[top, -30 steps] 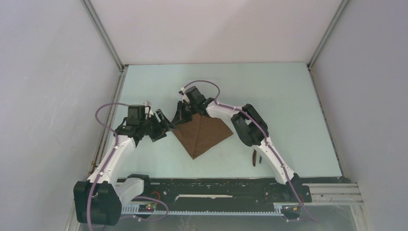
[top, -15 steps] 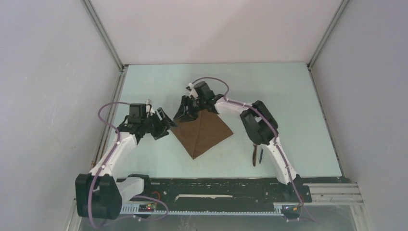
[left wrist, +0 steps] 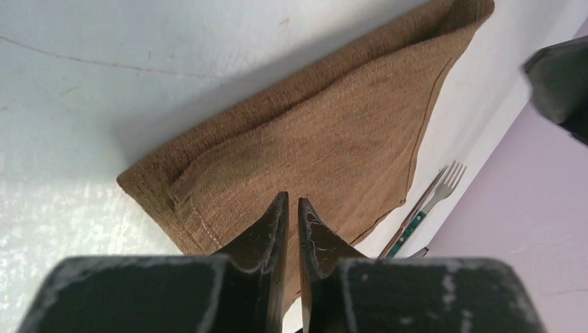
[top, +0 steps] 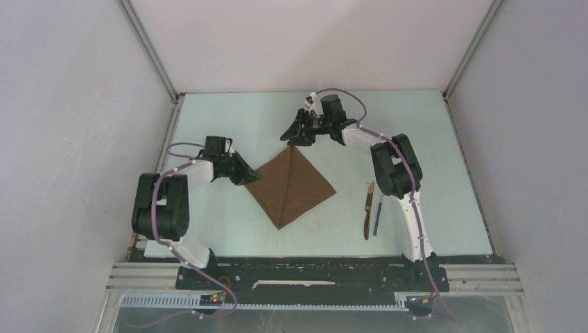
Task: Fold the napkin into a case and place the utensils inside
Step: Smooth out the upper triangle-folded napkin at the center of the board.
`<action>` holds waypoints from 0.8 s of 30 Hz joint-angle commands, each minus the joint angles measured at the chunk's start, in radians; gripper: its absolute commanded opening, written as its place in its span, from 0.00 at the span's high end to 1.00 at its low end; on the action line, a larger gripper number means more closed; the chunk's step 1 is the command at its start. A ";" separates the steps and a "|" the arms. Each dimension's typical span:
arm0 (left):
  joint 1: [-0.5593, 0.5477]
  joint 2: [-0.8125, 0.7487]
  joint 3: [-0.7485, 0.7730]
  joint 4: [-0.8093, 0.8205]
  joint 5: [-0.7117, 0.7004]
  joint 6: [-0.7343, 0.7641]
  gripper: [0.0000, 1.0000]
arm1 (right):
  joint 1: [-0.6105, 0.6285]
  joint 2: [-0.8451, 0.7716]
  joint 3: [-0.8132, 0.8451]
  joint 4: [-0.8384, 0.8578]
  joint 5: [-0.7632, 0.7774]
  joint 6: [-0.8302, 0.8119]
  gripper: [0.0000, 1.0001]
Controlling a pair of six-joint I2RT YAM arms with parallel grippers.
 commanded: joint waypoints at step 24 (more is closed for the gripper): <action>0.039 0.135 0.013 -0.037 -0.167 -0.012 1.00 | -0.014 0.218 0.158 0.023 -0.023 -0.024 0.39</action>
